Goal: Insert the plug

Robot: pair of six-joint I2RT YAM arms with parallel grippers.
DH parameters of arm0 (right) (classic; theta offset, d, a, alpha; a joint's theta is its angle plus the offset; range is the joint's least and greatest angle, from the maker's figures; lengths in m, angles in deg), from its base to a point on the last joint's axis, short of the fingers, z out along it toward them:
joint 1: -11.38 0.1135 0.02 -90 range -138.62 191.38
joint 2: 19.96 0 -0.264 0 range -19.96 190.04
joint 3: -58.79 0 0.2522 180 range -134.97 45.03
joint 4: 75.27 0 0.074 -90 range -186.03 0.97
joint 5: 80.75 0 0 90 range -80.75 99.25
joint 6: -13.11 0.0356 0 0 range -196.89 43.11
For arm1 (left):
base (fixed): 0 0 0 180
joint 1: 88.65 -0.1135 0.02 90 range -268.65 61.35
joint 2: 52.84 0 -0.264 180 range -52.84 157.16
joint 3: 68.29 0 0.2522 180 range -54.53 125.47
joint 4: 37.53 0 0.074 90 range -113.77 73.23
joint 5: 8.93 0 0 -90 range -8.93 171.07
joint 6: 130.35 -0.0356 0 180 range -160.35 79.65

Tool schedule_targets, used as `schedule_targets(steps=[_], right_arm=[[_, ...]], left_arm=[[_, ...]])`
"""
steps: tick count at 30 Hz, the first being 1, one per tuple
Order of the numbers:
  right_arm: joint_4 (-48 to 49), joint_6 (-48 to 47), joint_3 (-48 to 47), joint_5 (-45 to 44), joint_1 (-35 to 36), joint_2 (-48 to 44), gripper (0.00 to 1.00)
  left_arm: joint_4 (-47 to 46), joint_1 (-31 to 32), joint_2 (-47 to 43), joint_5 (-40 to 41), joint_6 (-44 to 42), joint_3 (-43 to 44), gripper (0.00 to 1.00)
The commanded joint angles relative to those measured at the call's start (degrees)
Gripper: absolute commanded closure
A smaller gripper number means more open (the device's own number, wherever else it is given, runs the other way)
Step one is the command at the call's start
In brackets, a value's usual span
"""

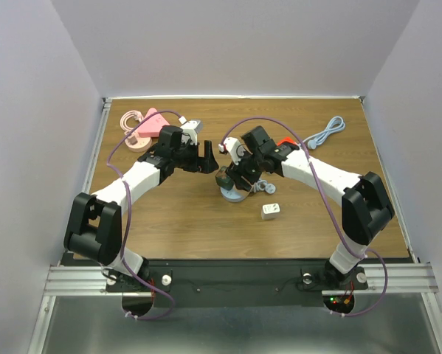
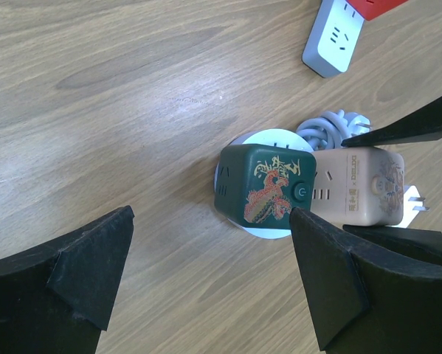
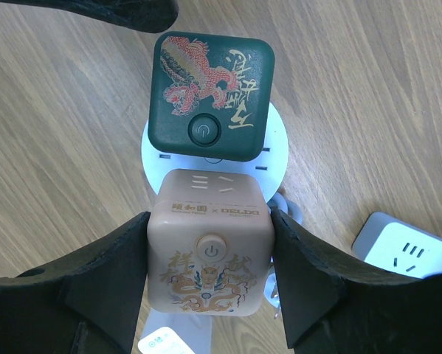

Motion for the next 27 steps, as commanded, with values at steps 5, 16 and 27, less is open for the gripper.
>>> schedule_targets(steps=[5,16,27], right_arm=[[1.40,-1.97,-0.08,-1.74,1.38,1.93,0.99],[3.42,-2.06,1.67,-4.20,1.55,2.91,1.00],[8.43,2.16,11.86,-6.40,1.55,-3.07,1.00]], left_arm=[[-1.19,-0.05,0.24,-0.62,-0.45,-0.18,0.01],[-1.19,-0.05,1.21,-0.71,-0.63,0.00,0.01],[-1.19,-0.05,1.91,-1.32,-0.72,0.26,0.01]])
